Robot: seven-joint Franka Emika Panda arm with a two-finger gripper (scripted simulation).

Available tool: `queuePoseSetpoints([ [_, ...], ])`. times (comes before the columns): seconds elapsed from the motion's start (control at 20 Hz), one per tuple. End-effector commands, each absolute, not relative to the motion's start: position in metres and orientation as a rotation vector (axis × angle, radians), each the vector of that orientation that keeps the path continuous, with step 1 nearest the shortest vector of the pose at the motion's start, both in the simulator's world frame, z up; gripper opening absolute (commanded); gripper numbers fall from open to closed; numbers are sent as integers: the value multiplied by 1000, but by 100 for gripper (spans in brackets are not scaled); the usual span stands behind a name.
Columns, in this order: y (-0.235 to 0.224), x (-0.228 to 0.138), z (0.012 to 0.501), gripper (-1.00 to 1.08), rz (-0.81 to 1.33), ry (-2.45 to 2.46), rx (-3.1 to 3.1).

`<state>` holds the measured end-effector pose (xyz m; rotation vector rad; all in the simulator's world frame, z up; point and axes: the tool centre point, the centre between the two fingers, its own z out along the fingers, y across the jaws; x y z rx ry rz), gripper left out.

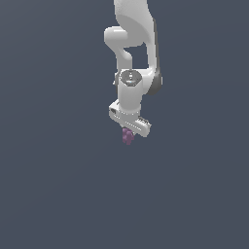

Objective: Pick up the object and move it to a goal position.

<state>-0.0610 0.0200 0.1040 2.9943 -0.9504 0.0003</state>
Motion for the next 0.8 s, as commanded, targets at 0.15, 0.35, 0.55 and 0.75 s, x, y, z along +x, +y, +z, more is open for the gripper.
queuePoseSetpoints([
  [0.15,21,-52,126,-100,2,-951,2994],
  [0.35,22,-42,152,-100,2,-951,2994],
  [0.55,23,-29,184,-100,2,-951,2994],
  [0.75,25,-14,221,-100,2,-951,2994],
])
